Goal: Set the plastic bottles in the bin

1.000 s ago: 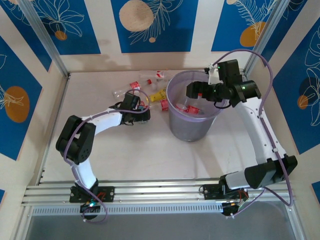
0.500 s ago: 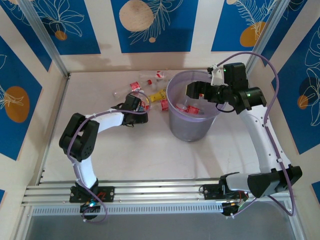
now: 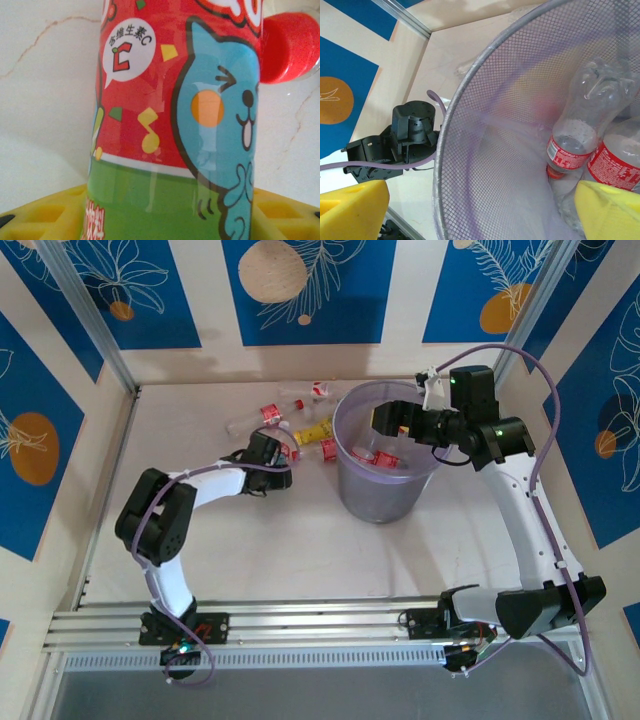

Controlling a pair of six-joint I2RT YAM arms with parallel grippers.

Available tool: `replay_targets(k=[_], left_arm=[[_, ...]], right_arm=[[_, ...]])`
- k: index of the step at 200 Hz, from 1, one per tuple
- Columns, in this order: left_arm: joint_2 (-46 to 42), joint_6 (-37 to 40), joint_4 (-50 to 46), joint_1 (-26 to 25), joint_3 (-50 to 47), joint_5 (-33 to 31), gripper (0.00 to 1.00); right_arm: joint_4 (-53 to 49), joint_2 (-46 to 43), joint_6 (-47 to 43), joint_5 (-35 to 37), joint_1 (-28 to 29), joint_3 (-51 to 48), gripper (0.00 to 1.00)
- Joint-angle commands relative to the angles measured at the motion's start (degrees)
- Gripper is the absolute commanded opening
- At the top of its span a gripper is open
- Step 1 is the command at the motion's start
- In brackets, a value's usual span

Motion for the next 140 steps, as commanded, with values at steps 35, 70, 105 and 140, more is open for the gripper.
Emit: replay_targets(k=[35,70,105,140], left_arm=[[-9.44,2.00,-0.65,0.06,-2.41,-0.56,0.46],[-15.87,3.28,5.52,0.04,-6.01,5.21,0.31],[-21.82,2.72,10.49,-0.04,-8.38,10.26,0.15],[-28.32,1.57,15.62,0.00,-11.05,13.89,0.00]], right_arm=[[2.21,-1.21,0.39,-3.15,0.50,-0.98,0.95],[4.54,-0.59,2.07,-3.87,2.19,-0.05,0.94],[7.93,1.60,4.67,-3.73,5.78,1.88,0.92],[10.75,6.78,5.59,-1.79,12.32,6.02,0.91]])
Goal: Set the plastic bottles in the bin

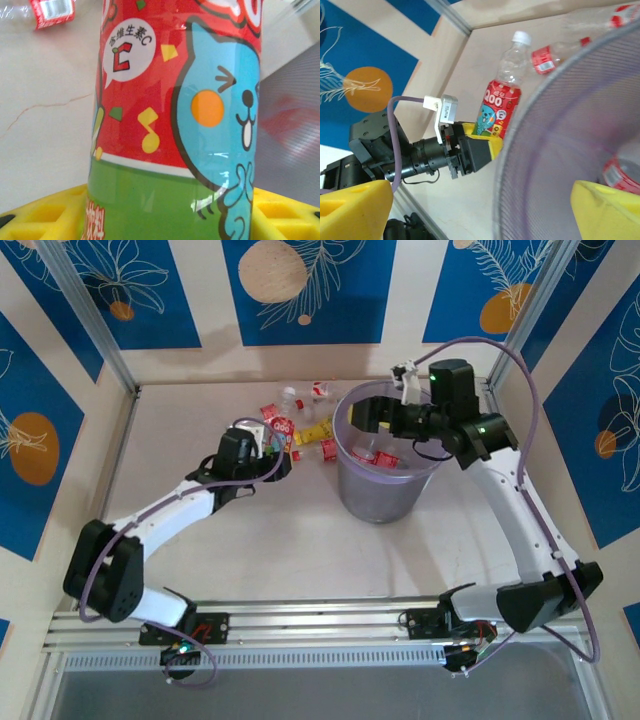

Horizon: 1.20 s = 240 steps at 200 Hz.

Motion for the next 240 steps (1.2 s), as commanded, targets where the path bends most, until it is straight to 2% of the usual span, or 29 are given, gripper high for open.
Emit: replay_targets(k=[1,57,99,149,236,240], left_arm=[[-4.94,-0.29,6.29,0.00,-1.71,4.66,0.00],[-13.41,-0.16,11.59,-0.32,-5.03,9.93,0.00],[-16.36,0.89,13.03,-0.87,-5.80,13.18,0.00],[-16.03,2.03,13.41,-1.73,-5.54,14.58,0.00],[-15.32,2.62,12.07,-1.79,-5.37,12.17,0.00],[-15.32,2.60,12.12,-1.83,-5.45,12.22,0.05]], right_arm=[[3.22,3.58,1.46,0.25,3.89,4.07,0.91],[2.25,15.07,0.13,3.92,11.40,15.75,0.86],[1.78,23.03,0.07,2.91,12.99,22.71,0.91],[1.25,30.43,0.77,2.39,14.15,28.73,0.92],[0.04,32.08,0.51,2.82,14.69,30.19,0.58],[0.02,32.08,0.44,2.84,14.69,30.21,0.57]])
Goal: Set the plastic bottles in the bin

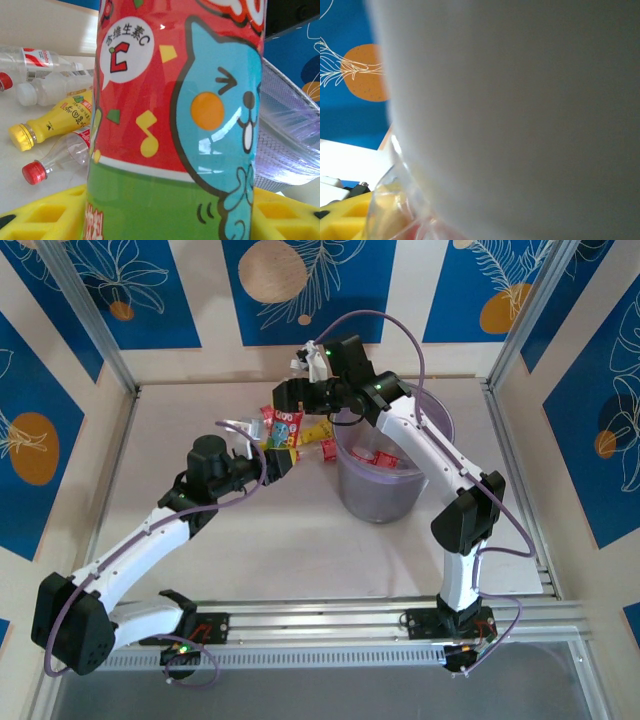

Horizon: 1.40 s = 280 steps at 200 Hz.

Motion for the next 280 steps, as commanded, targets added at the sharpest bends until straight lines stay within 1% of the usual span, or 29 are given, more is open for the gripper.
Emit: replay_targets(k=[1,9,22,36,39,42,44,92,138,174,204,227,245,258,267,280], left_arm=[[-0.02,1.34,1.74,-0.59,-0.27,0.01,0.06],[-0.02,1.35,1.95,-0.61,-0.27,0.00,0.18],[-0.12,1.52,2.12,-0.56,-0.36,0.25,0.50],[-0.19,1.80,1.98,-0.61,-0.36,0.44,0.87],[-0.19,1.85,1.90,-0.64,-0.37,0.37,0.92],[-0.19,1.88,1.74,-0.60,-0.36,0.33,0.99],[-0.24,1.94,1.71,-0.64,-0.41,0.27,1.00],[-0.14,2.64,0.31,-0.56,-0.71,0.52,1.00],[1.69,3.60,-0.27,-0.55,-0.82,1.40,1.00],[4.46,3.63,-1.70,-0.55,-0.06,0.33,1.00],[7.21,3.12,-2.02,-0.56,0.69,-0.13,1.00],[9.49,2.65,-4.32,-0.54,2.10,-2.09,1.00],[11.08,2.33,-7.45,-0.61,3.23,-4.20,1.00],[12.16,1.63,-10.60,-0.52,4.24,-7.73,1.00],[12.99,1.43,-13.08,-0.56,4.96,-9.94,1.00],[14.24,1.48,-15.49,-0.64,5.74,-11.38,1.00]], right_arm=[[-1.86,-0.20,-1.21,-0.29,0.57,1.58,0.56],[-1.86,-0.25,-1.22,-0.26,0.57,1.62,0.53],[-1.78,-0.26,-1.37,-0.26,0.57,1.95,0.49],[-1.76,-0.17,-1.77,-0.26,0.61,2.75,0.46],[-1.89,-0.09,-1.88,-0.24,0.58,3.05,0.46],[-1.99,-0.07,-2.06,-0.18,0.61,3.34,0.45],[-2.09,-0.07,-2.13,-0.11,0.58,3.55,0.45],[-4.09,-1.46,-4.79,2.07,-0.80,8.61,0.43],[-4.76,-7.81,-6.91,3.64,-5.63,9.03,0.41],[-6.36,-15.22,-7.29,4.74,-12.34,4.72,0.40],[-8.40,-20.61,-7.90,4.55,-19.17,-0.99,0.40],[-9.97,-23.40,-9.07,3.85,-23.49,-6.28,0.39],[-11.50,-24.77,-9.97,3.33,-25.70,-9.75,0.39],[-12.71,-25.31,-10.83,3.83,-26.70,-11.79,0.39],[-13.61,-25.71,-11.58,4.91,-27.19,-13.04,0.38],[-14.85,-26.06,-12.91,8.20,-27.31,-14.61,0.38]])
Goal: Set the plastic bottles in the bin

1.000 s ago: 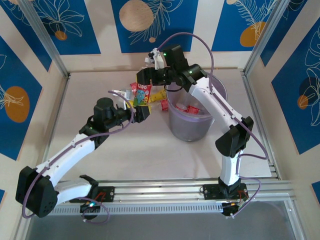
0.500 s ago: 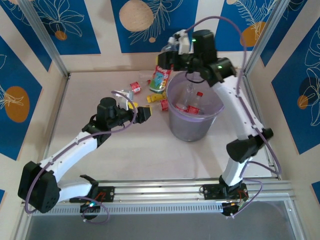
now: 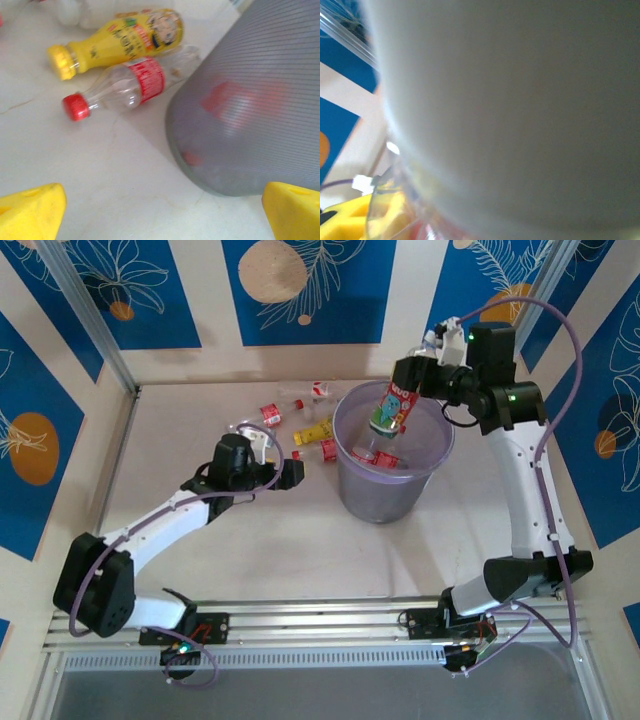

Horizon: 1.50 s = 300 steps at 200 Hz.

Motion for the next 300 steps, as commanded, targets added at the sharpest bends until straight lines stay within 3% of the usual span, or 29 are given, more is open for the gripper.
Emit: replay_targets(k=[1,47,98,209,300], left_arm=[[1.86,-0.18,-6.52,-0.49,3.15,-5.62,1.00],[4.47,-0.96,-7.25,-0.46,3.74,-5.16,1.00],[5.81,-1.75,-6.84,-0.53,3.83,-5.09,1.00],[6.64,-1.51,-6.89,-0.45,3.48,-5.41,1.00],[6.60,-0.39,-7.83,-0.44,3.47,-6.30,1.00]], right_arm=[[-4.08,-0.96,-3.34,3.49,-0.51,-2.27,0.38],[-6.55,-1.46,-6.43,14.33,-1.02,-6.33,0.38],[-5.57,1.69,-8.18,19.52,-0.27,-10.23,0.37],[-3.56,8.01,-6.57,21.61,3.71,-16.72,0.40],[-2.66,12.46,-5.10,22.31,5.42,-18.85,0.59]])
